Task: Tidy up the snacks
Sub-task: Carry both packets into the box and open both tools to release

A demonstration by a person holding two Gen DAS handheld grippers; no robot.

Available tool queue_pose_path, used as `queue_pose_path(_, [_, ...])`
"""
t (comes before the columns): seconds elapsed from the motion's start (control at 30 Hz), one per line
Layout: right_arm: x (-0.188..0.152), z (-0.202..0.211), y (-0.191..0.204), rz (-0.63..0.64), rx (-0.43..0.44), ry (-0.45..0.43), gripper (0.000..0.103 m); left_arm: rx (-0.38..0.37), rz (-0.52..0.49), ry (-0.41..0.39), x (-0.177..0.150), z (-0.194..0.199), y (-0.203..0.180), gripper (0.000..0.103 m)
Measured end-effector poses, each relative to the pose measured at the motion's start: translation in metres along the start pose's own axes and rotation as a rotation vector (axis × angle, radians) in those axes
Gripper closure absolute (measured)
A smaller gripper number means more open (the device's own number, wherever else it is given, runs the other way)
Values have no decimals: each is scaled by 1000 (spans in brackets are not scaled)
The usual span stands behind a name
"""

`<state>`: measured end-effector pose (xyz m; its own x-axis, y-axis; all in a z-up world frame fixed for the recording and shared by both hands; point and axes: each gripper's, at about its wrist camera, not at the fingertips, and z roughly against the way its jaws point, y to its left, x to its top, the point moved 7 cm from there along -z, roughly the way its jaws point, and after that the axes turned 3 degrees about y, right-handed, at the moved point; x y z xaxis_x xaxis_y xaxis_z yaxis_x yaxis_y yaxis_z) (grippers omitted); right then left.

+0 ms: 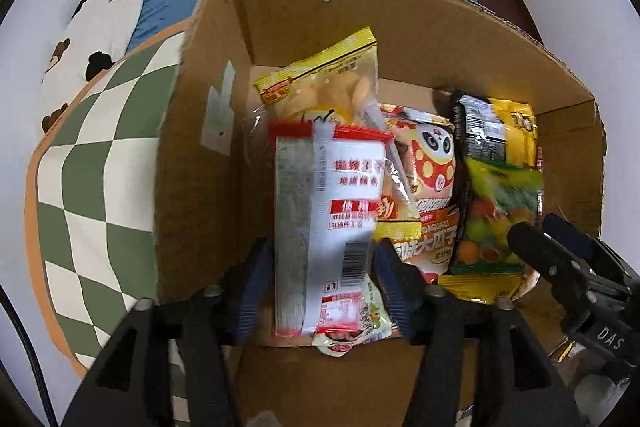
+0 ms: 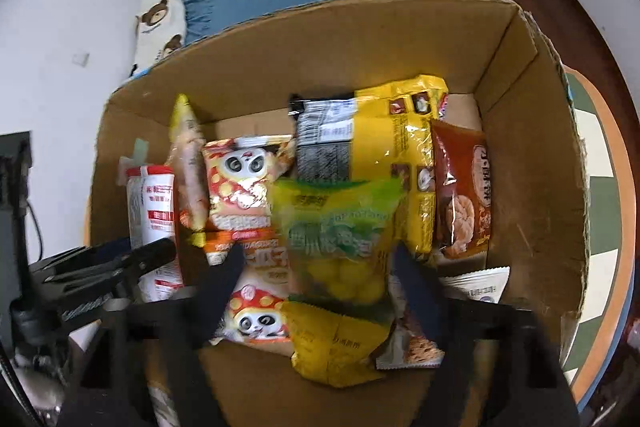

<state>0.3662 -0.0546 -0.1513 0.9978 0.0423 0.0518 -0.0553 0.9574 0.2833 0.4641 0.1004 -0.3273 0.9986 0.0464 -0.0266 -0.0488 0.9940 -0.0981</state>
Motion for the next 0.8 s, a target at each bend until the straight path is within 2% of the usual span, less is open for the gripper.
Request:
queue_pose_path(0.03, [1,-3,-3,-7,-8,7,9,-6,1,-2,1,1,0,18])
queue_pose_path(0.1, [2,-5,-6,-13,-21,14,6,-7,0,-32,3,6,-3,12])
queue_pose_path(0.43, [-2,5,-27,-2,-88,-26,5,17,6,-77,1,11,-9,12])
queue_pose_path(0.6, [-13,20,-26,31,-119,-65,5,33,-9,-156,-9,27,-15,12])
queue_pose_path(0.8, [-30,52,-20,75,-141,-147,5,39,-22,-275,-36,58,-24,12])
